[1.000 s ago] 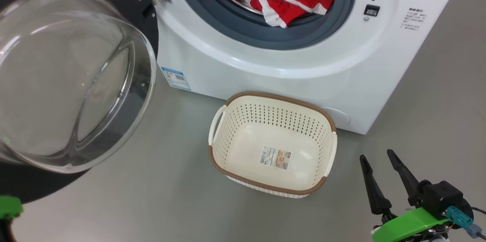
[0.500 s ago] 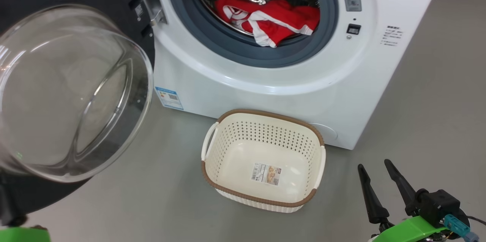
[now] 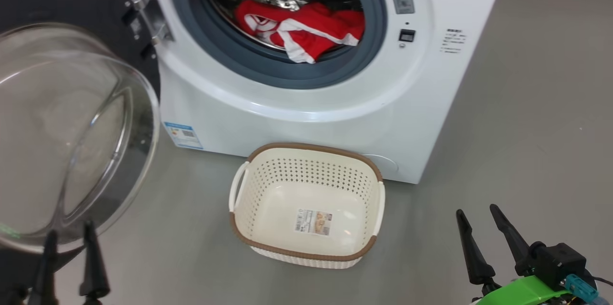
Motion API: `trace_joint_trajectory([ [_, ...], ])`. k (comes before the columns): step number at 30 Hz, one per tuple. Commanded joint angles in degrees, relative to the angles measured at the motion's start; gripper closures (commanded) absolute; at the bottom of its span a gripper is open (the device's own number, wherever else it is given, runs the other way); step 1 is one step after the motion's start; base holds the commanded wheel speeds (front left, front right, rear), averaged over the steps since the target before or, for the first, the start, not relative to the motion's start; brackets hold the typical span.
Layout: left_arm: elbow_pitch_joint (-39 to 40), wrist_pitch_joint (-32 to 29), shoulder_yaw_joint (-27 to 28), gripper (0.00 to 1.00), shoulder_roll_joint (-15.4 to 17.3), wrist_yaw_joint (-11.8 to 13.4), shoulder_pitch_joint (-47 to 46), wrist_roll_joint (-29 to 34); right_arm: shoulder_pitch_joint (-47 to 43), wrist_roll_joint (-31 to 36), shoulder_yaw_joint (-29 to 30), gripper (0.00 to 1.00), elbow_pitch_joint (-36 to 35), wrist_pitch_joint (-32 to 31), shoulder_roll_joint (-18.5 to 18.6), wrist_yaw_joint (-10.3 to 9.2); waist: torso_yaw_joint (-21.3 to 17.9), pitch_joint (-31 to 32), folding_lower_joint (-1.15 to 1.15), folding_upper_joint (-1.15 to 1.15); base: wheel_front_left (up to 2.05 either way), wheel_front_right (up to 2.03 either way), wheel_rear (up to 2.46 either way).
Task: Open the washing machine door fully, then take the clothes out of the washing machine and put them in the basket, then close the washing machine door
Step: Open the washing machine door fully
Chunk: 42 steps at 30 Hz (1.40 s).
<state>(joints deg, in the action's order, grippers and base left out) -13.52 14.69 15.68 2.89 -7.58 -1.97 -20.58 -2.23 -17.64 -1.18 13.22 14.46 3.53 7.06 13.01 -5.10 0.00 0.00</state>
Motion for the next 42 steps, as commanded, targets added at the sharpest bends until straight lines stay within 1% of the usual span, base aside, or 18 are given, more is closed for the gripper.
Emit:
trace_joint_trajectory([
  [1, 1.9, 0.3, 0.9, 0.0, 1.9, 0.1, 0.0, -0.6, 1.0, -0.4, -1.1, 0.0, -1.5, 0.5, 0.3, 0.43, -1.5, -0.4, 0.0, 0.0, 0.0, 0.0, 0.0],
  [5, 3.2, 0.3, -2.2, 0.0, 2.7, 0.1, 0.9, -1.2, 1.1, -0.3, -0.7, 0.0, -1.7, 0.5, 0.2, 0.43, -3.7, -0.6, 0.0, 0.0, 0.0, 0.0, 0.0],
  [10, 4.2, 0.3, -4.8, 0.0, 3.7, 0.1, 1.6, -2.6, 1.3, -0.3, -0.5, 0.0, -1.7, 0.5, 0.0, 0.43, -6.7, -1.0, 0.0, 0.0, 0.0, 0.0, 0.0],
  [25, 6.0, 0.3, -9.8, 0.0, 5.1, 0.1, 3.1, -3.8, 0.9, -0.6, 0.3, 0.0, -2.0, 0.5, -0.2, 0.43, -13.7, -0.5, 0.0, 0.0, 0.0, 0.0, 0.0],
  [35, 5.7, 0.3, -11.8, 0.0, 5.7, 0.1, 2.1, -4.0, 1.2, -0.6, 0.9, 0.0, -2.4, 0.5, -0.3, 0.43, -16.0, -1.1, 0.0, 0.0, 0.0, 0.0, 0.0],
  [42, 5.8, 0.3, -12.5, 0.0, 6.0, 0.1, 1.8, -3.7, 1.2, -0.5, 1.2, 0.0, -2.3, 0.5, -0.4, 0.43, -16.5, -1.0, 0.0, 0.0, 0.0, 0.0, 0.0],
])
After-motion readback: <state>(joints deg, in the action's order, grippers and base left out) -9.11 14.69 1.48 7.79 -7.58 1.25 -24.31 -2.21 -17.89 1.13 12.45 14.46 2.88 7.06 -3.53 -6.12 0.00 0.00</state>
